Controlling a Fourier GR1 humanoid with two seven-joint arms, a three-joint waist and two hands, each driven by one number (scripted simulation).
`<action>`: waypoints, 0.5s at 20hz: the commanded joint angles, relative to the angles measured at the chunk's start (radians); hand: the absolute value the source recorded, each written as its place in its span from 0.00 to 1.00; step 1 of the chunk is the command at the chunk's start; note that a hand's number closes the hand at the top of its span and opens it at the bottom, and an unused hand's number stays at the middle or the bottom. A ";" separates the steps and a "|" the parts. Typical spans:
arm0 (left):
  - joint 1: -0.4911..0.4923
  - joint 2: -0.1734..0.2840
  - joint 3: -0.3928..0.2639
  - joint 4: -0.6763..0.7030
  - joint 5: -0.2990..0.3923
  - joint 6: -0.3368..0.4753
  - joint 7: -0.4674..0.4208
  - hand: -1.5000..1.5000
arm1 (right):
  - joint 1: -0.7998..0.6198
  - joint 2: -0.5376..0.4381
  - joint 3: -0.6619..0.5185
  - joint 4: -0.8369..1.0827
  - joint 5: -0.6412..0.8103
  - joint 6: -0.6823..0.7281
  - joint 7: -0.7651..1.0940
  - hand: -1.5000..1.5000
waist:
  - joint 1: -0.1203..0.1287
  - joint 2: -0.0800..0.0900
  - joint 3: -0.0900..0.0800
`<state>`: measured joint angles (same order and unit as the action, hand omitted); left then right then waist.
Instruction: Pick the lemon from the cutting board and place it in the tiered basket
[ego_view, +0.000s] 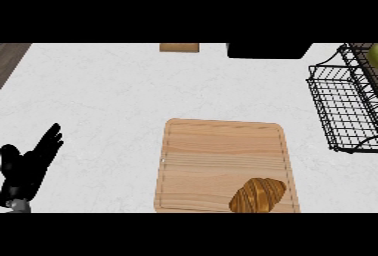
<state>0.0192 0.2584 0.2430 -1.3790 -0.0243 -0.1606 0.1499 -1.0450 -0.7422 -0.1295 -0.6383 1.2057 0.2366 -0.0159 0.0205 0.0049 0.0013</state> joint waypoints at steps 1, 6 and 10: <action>-0.024 0.014 0.013 0.059 -0.002 -0.008 -0.015 0.50 | 0.008 0.047 -0.059 0.094 -0.008 -0.052 0.131 0.00 | 0.001 0.005 -0.001; -0.046 0.012 0.014 0.052 0.001 -0.005 0.000 0.50 | -0.058 -0.019 -0.124 0.086 -0.085 -0.024 0.015 0.00 | -0.008 -0.001 -0.001; 0.009 -0.007 0.005 -0.005 0.003 -0.001 0.010 0.50 | -0.097 -0.014 -0.205 0.028 -0.157 -0.103 0.032 0.00 | -0.009 -0.006 -0.001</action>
<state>0.0025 0.2536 0.2430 -1.3668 -0.0309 -0.1555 0.1528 -1.1170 -0.7440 -0.2653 -0.5739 1.1109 0.1774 0.0184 0.0163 0.0029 0.0009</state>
